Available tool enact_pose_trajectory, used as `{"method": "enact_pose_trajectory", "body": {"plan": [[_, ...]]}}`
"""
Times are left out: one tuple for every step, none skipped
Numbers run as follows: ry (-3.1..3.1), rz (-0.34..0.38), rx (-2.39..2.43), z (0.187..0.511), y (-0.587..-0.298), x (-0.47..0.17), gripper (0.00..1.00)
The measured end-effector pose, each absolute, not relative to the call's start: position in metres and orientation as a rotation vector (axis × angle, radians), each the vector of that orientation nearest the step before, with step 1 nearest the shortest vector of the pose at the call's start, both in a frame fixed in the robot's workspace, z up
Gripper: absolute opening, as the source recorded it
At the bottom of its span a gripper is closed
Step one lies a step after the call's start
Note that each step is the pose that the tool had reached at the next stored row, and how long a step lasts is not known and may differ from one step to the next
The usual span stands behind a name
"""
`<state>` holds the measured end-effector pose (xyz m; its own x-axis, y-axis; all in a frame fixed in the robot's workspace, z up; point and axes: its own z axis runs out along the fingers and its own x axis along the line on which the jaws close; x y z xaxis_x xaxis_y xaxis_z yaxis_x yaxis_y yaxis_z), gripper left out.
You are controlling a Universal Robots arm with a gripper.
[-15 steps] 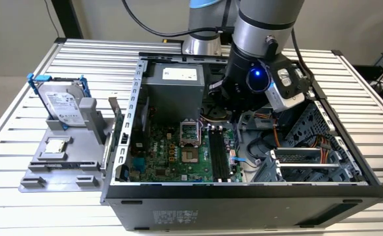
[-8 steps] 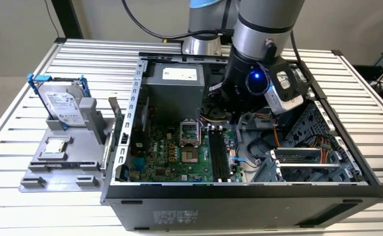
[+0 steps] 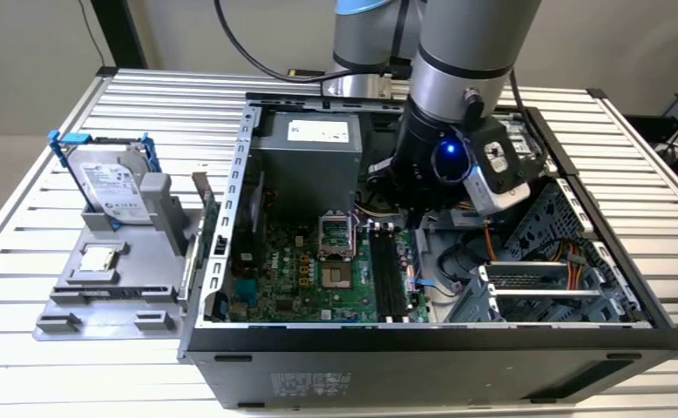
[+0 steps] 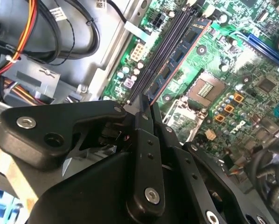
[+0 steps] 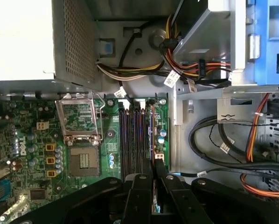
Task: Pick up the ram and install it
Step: 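Insert the ram into the slot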
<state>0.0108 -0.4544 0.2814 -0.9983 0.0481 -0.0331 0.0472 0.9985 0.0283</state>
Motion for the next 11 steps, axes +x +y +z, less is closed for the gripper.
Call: {"method": "enact_pose_trajectory", "body": {"plan": [[3.107,0.043,0.074,0.28,-0.455,0.011,0.0],[3.107,0.043,0.074,0.278,-0.455,0.011,0.0],[3.107,0.043,0.074,0.276,-0.455,0.011,0.0],[3.107,0.043,0.074,0.274,-0.455,0.011,0.0],[3.107,0.043,0.074,0.272,-0.455,0.011,0.0],[3.107,0.043,0.074,0.271,-0.455,0.011,0.0],[3.107,0.043,0.074,0.269,-0.455,0.011,0.0],[3.107,0.043,0.074,0.267,-0.455,0.011,0.0],[3.107,0.043,0.074,0.265,-0.455,0.011,0.0],[3.107,0.042,0.074,0.263,-0.455,0.011,0.0],[3.107,0.041,0.074,0.261,-0.455,0.011,0.0]]}}
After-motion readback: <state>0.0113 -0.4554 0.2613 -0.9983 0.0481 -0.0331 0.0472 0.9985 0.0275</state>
